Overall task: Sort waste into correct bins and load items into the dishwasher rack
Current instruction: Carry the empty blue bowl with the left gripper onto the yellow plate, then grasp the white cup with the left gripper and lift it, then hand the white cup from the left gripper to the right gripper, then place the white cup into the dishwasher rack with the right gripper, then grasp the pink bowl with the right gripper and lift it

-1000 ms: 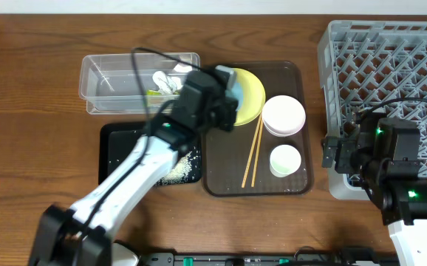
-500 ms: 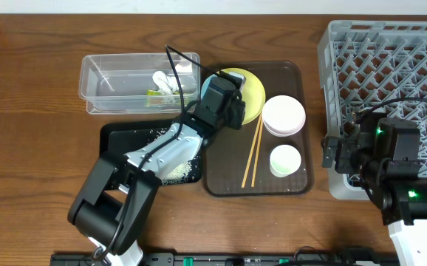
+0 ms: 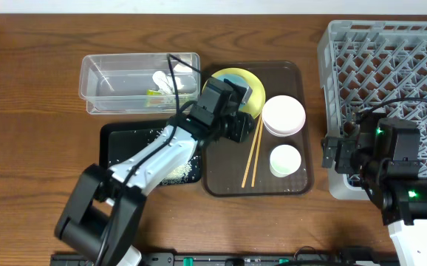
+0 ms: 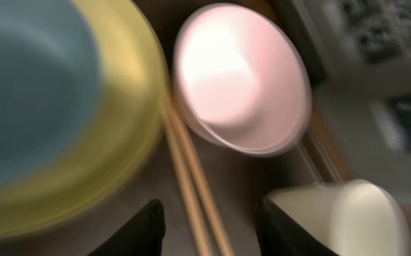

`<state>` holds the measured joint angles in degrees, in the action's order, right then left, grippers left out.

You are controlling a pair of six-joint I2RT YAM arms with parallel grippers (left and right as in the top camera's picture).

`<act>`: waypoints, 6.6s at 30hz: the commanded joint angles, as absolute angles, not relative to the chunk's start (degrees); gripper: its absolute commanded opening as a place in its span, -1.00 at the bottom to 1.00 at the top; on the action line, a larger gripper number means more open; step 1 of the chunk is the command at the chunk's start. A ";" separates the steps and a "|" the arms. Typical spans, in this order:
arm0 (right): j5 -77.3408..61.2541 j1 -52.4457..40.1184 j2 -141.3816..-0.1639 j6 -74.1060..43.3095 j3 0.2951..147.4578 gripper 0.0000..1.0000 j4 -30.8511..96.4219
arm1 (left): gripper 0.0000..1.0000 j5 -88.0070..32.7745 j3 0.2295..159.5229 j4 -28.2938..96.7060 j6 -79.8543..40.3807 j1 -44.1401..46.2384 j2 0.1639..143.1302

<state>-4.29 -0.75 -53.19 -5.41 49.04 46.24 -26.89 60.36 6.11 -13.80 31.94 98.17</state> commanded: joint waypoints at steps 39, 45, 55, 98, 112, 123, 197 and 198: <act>-4.56 -1.48 -52.88 -5.54 50.00 0.98 47.55 | -0.88 -13.56 60.62 11.55 -19.33 46.74 100.55; -4.56 -1.48 -52.88 -5.54 50.00 0.99 46.30 | -0.88 -24.88 60.62 15.03 -23.83 39.97 94.65; -33.80 -1.54 -56.14 5.78 49.95 0.97 44.05 | -0.88 -57.87 60.62 4.45 -36.18 18.98 91.57; -75.88 -3.84 -68.82 23.86 49.95 0.27 21.21 | -0.66 -80.93 60.60 1.19 -41.01 21.63 91.68; -50.00 -3.03 -67.96 14.63 50.11 0.05 22.41 | 0.28 -49.01 60.29 16.86 -26.52 21.56 91.66; -15.64 2.74 -64.71 5.61 64.53 -0.68 49.71 | 0.65 -11.14 60.29 40.51 -18.90 21.56 79.50; -3.18 -8.36 -101.93 -10.57 70.06 -0.03 34.52 | 0.80 0.51 60.23 46.04 -19.09 21.56 68.47; -3.22 -8.45 -103.18 -11.31 70.06 -0.18 34.44 | 0.80 0.51 60.23 46.04 -19.09 21.56 68.47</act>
